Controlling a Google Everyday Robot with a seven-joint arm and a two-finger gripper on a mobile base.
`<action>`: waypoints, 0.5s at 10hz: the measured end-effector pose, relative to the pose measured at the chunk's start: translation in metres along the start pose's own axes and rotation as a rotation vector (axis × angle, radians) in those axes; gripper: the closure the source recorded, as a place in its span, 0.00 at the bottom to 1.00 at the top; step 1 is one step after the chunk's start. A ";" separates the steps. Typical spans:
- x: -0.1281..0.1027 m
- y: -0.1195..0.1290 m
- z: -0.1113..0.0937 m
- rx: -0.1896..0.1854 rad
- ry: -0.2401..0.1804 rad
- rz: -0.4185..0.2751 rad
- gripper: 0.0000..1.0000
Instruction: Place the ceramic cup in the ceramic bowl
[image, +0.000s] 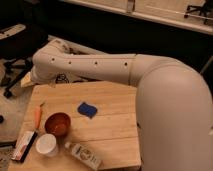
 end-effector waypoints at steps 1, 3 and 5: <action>-0.014 -0.003 0.000 0.003 -0.023 0.006 0.20; -0.050 -0.011 -0.007 -0.008 -0.072 0.016 0.20; -0.097 -0.011 -0.014 -0.047 -0.141 0.045 0.20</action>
